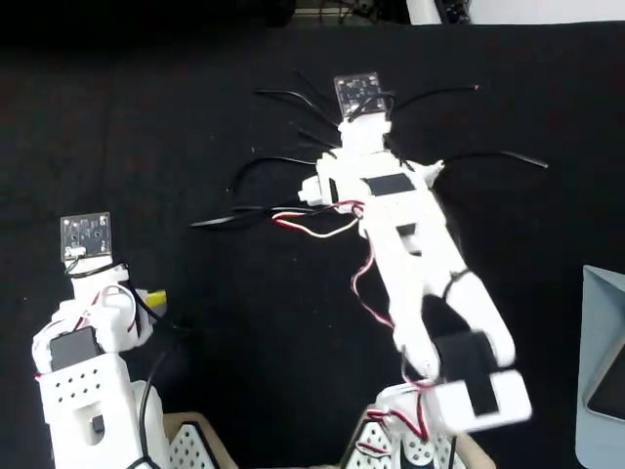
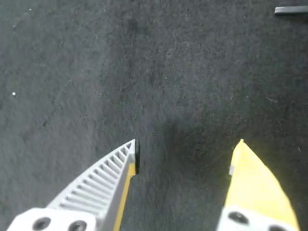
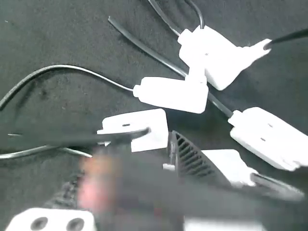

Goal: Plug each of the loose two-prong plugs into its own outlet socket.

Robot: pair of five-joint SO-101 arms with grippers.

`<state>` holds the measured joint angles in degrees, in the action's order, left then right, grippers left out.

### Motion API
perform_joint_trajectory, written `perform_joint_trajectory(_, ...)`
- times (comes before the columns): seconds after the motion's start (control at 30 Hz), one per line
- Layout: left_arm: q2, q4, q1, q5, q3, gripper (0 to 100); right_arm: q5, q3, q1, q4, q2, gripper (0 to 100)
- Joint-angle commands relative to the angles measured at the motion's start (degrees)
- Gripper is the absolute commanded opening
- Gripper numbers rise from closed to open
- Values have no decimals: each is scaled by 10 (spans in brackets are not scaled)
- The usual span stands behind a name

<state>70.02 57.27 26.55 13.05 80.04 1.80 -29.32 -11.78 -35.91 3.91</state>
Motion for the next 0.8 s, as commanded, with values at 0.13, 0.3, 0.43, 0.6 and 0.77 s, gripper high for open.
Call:
perform_joint_trajectory(0.13,7,-49,3,-5,15,311,40,-22,-19,-83,145,120)
perform_joint_trajectory(0.3,7,-47,5,-7,-15,309,40,-80,-35,-89,240,39)
perform_joint_trajectory(0.43,8,-26,7,-31,-80,205,40,-116,-33,-125,333,22)
perform_joint_trajectory(0.6,8,10,-2,-29,-177,31,42,-153,-31,-196,441,11)
perform_joint_trajectory(0.77,8,58,-27,-33,-247,29,43,-249,-31,-201,547,11)
